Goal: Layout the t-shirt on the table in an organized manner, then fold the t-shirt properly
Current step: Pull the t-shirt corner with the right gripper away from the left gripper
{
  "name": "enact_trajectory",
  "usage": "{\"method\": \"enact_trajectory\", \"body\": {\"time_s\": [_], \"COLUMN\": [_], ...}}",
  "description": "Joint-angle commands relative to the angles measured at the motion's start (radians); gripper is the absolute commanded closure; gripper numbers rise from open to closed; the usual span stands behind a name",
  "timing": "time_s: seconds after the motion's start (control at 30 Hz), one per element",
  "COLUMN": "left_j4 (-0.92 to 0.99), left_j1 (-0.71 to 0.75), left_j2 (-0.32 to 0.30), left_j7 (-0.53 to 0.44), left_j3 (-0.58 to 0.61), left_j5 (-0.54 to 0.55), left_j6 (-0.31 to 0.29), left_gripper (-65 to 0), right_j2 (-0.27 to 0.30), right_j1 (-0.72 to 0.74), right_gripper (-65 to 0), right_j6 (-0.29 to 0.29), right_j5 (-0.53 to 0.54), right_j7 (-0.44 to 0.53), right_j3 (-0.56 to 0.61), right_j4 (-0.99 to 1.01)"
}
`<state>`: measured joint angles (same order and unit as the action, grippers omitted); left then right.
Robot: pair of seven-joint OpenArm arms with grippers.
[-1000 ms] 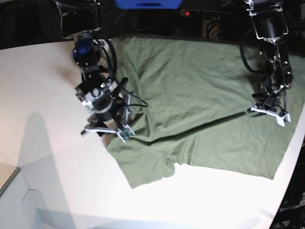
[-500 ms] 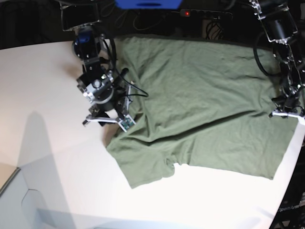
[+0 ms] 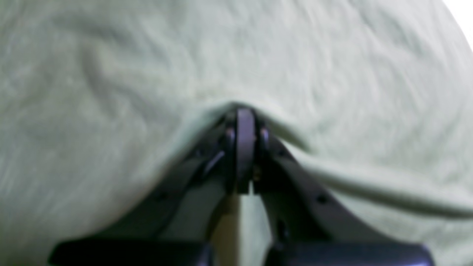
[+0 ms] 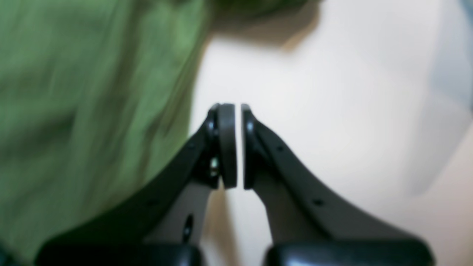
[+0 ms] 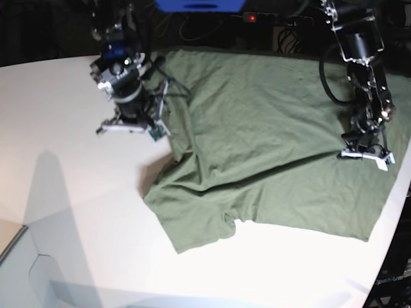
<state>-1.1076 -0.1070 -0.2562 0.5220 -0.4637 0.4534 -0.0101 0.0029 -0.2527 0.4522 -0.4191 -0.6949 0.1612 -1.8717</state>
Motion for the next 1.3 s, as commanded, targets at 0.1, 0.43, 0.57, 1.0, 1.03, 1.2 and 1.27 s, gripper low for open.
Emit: {"method": "enact_trajectory", "body": {"time_s": [0.1, 0.43, 0.57, 1.0, 1.03, 1.2, 1.27], "left_j4": [0.017, 0.016, 0.016, 0.016, 0.016, 0.016, 0.016], "left_j1": [-0.024, -0.026, -0.024, -0.027, -0.027, -0.027, -0.026], "left_j2": [-0.028, -0.030, -0.030, -0.022, -0.022, -0.021, -0.022], "left_j7": [0.008, 0.008, 0.008, 0.008, 0.008, 0.008, 0.008], "left_j3": [0.003, 0.003, 0.003, 0.003, 0.003, 0.003, 0.004], "left_j5": [-0.005, -0.005, -0.005, -0.005, -0.005, -0.005, -0.005], "left_j6": [0.005, 0.005, 0.005, 0.005, 0.005, 0.005, 0.005], "left_gripper": [-0.2, -0.2, -0.2, -0.2, -0.2, -0.2, -0.2], "right_j2": [-0.028, -0.030, -0.028, 0.010, 0.010, 0.004, 0.004], "right_j1": [-0.038, -0.024, -0.046, -0.222, -0.221, -0.211, -0.193], "right_gripper": [-1.1, -1.0, -1.0, -1.0, -1.0, -1.0, -1.0], "right_j6": [0.043, 0.040, 0.040, 0.246, 0.246, 0.246, 0.246], "right_j5": [0.002, 0.002, -0.004, 0.001, 0.001, 0.001, 0.001], "right_j7": [0.017, 0.017, 0.016, 0.011, 0.011, 0.011, 0.011], "right_j3": [0.001, -0.068, -0.156, -0.219, -0.219, -0.225, -0.228], "right_j4": [0.007, 0.172, 0.171, -0.029, -0.029, -0.090, -0.128]}}
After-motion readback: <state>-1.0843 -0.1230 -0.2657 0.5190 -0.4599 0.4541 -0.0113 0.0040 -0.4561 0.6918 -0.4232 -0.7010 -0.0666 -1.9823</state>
